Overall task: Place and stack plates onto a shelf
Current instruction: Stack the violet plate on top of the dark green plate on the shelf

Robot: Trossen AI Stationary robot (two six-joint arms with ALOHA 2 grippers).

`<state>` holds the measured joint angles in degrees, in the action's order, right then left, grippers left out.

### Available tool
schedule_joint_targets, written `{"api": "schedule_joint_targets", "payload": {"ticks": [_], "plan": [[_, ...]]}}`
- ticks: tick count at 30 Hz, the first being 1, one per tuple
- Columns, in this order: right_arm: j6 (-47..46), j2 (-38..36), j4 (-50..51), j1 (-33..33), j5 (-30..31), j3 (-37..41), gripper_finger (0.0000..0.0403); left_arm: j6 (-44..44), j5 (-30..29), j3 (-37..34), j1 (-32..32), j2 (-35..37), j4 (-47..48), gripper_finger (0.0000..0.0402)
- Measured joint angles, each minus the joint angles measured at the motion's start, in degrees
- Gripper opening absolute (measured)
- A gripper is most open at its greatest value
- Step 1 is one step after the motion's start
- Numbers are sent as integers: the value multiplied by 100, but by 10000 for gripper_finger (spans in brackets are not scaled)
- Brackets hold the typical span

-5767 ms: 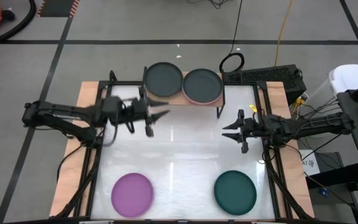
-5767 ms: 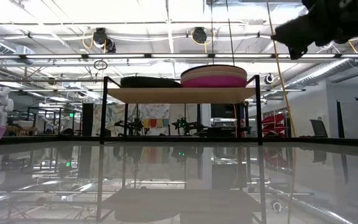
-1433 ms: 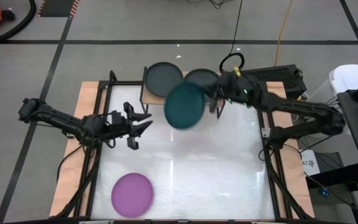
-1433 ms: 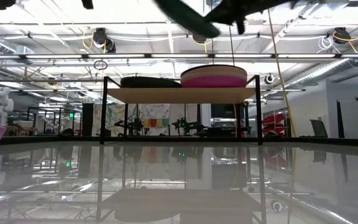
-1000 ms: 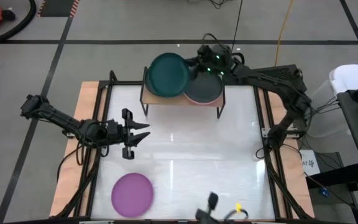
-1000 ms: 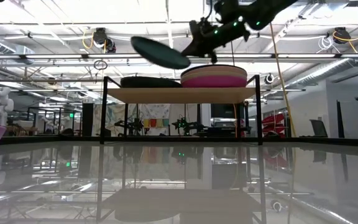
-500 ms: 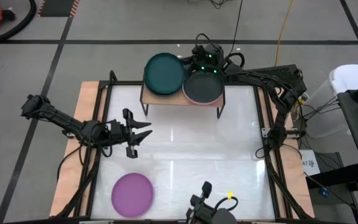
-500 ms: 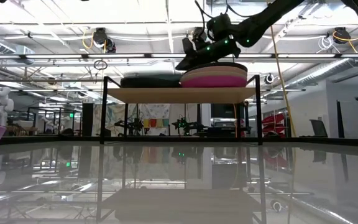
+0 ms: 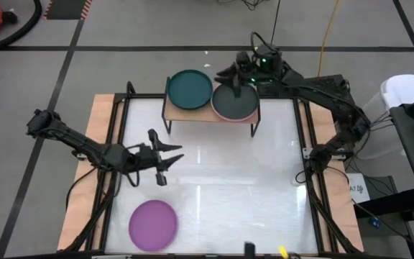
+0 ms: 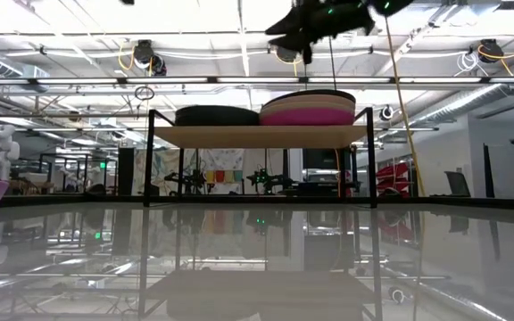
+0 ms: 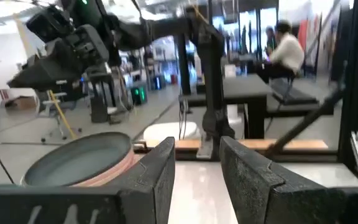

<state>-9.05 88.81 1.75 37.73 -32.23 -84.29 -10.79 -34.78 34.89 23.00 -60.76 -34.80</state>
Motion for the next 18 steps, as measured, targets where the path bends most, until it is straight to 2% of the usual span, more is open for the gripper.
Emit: {"api": "schedule_joint_targets", "payload": {"ticks": [3, 7, 13, 18], "plan": [[608, -509, 923, -225, 97, 71, 124, 77, -2, 647, 1, -367, 861, 133], [1051, -1299, 1458, -661, 316, 654, 118, 136, -41, 1304, -32, -999, 1544, 133], [1002, -2788, 1091, -1373, 816, 2528, 117, 281, -207, 1968, -298, -1838, 1770, 133], [353, -4043, -110, -1946, 1135, 4487, 117, 763, 71, 2342, -465, -2224, 2352, 133]]}}
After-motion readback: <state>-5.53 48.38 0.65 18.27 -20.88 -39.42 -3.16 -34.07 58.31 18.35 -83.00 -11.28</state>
